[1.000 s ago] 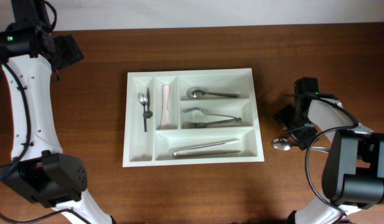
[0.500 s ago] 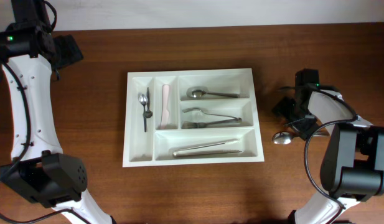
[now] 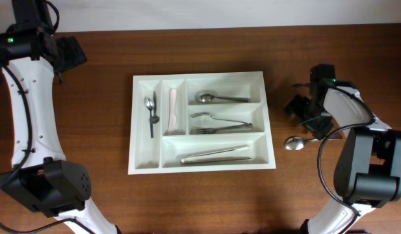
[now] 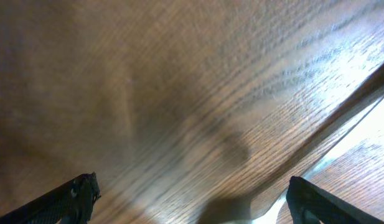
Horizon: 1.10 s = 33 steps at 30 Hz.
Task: Pack container
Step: 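Lower the right gripper and close it on the teaspoon's handle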
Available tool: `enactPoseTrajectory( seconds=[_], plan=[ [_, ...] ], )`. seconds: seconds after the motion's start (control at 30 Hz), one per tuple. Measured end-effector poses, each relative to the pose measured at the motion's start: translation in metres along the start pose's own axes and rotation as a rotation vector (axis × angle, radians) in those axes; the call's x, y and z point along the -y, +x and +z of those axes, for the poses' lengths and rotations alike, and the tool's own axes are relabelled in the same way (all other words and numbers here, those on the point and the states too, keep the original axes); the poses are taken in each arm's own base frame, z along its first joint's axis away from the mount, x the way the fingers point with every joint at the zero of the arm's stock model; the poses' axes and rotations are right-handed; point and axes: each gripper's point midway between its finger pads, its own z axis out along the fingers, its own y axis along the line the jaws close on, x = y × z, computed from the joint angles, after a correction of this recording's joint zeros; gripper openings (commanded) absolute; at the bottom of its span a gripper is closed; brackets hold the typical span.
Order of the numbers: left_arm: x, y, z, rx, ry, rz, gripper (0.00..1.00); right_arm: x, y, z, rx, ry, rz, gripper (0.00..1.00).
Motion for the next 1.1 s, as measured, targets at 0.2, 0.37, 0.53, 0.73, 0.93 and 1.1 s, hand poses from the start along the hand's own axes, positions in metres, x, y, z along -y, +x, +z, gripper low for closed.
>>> enactPoseTrajectory(
  seconds=[0.2,0.37,0.53,0.73,0.93,1.1],
  plan=[
    [0.0,0.0,0.0,0.0,0.0,0.0,0.99,0.003,0.003,-0.009,-0.027,0.026,0.073,0.99],
    [0.0,0.0,0.0,0.0,0.0,0.0,0.99,0.011,0.013,-0.01,-0.059,0.066,0.202,0.99],
    [0.0,0.0,0.0,0.0,0.0,0.0,0.99,0.014,0.016,-0.01,-0.067,0.082,0.303,0.99],
    [0.0,0.0,0.0,0.0,0.0,0.0,0.99,0.016,0.017,-0.004,-0.062,0.084,0.38,0.99],
    [0.0,0.0,0.0,0.0,0.0,0.0,0.99,0.025,0.027,0.012,-0.067,0.095,0.405,0.99],
    [0.0,0.0,0.0,0.0,0.0,0.0,0.99,0.03,0.032,0.019,-0.073,0.105,0.414,0.95]
  ],
)
